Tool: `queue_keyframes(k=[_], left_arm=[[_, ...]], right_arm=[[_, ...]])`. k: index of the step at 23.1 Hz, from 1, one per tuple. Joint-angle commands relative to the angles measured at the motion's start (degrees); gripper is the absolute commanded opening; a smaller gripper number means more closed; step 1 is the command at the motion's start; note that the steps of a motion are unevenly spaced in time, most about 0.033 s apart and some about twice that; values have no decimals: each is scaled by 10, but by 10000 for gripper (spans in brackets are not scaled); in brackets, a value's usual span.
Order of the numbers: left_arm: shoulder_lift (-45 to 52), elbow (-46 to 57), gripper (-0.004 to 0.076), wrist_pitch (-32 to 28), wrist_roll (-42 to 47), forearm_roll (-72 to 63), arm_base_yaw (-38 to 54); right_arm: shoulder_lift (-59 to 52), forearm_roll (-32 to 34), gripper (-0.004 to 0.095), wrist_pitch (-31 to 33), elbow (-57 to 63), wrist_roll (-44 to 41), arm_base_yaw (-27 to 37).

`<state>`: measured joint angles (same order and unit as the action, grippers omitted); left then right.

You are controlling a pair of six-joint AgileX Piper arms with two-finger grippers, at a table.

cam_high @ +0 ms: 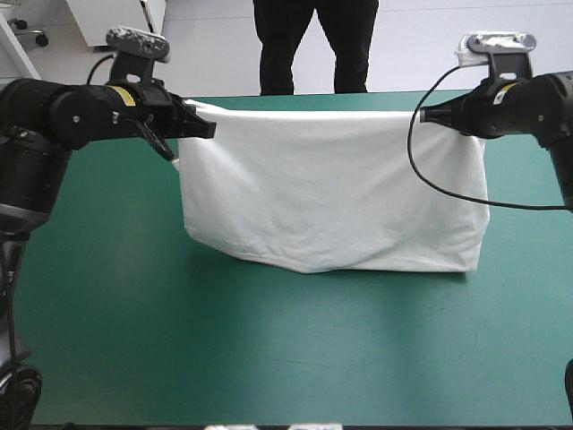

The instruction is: Fold the cloth

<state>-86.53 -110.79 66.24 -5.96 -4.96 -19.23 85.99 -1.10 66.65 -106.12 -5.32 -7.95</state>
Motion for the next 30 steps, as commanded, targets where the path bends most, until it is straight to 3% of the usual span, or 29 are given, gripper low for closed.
queue_keyframes(k=[1,7,15,21,25,30], left_arm=[[28,-64,-9,-39,5,-2,0],[28,-147,-9,-37,5,0,0],[15,-152,-9,-56,5,55,0],[-64,-152,-9,-234,72,220,0],[-107,-152,-9,-351,90,228,0],[-160,-149,-9,-326,94,230,5]], right_arm=[[-30,6,-17,-6,-73,11,2],[-33,6,-17,9,-154,11,2],[-20,7,-17,-16,-163,11,2],[41,11,-17,-172,-163,37,2],[78,35,-17,-300,-164,37,2],[130,34,-17,-247,-163,36,2]])
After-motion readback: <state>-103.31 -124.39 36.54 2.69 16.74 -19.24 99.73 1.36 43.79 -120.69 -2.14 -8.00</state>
